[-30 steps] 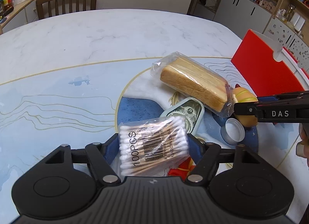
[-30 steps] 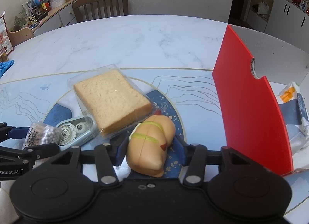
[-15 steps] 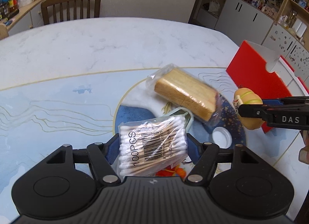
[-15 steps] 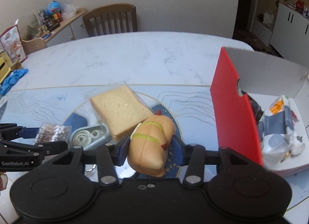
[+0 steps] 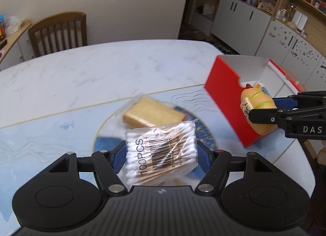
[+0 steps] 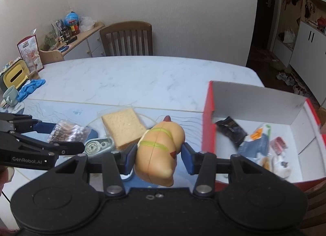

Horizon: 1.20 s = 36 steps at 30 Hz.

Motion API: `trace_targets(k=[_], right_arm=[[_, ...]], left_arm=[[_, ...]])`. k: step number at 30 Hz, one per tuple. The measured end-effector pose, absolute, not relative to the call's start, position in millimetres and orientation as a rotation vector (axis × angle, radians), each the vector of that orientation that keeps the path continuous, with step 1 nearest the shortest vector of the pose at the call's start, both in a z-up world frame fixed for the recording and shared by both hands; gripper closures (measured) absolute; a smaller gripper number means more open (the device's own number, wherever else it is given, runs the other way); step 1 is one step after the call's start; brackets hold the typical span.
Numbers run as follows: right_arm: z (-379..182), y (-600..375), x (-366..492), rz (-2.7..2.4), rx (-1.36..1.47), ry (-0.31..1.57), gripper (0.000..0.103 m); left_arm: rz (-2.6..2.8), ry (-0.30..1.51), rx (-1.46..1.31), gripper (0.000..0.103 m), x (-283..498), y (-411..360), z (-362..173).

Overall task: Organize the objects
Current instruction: 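Carry the cotton swab pack and hot-dog toy into the red shoebox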

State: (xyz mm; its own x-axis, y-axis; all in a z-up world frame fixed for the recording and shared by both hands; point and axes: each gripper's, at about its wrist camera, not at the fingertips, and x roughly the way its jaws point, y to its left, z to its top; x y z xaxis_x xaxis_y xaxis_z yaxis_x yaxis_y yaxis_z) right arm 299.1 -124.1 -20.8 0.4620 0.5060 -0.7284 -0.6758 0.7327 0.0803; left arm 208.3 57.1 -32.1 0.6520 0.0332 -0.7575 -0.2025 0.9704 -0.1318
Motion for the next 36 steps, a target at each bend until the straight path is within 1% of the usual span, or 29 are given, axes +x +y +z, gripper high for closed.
trace_targets(k=[15, 27, 36], right_arm=[[-9, -207, 340, 0.674, -0.185, 0.781, 0.057], [-23, -275, 386, 0.57, -0.152, 0.791, 0.057], [-42, -302, 417, 0.511, -0.164, 0.809, 0.057]], left_arm=[[0.036, 0.837, -0.152, 0.034, 273, -22, -12], [-0.076, 0.812, -0.067, 0.034, 339, -93, 4], [-0.14, 0.838, -0.01, 0.034, 402, -133, 10]])
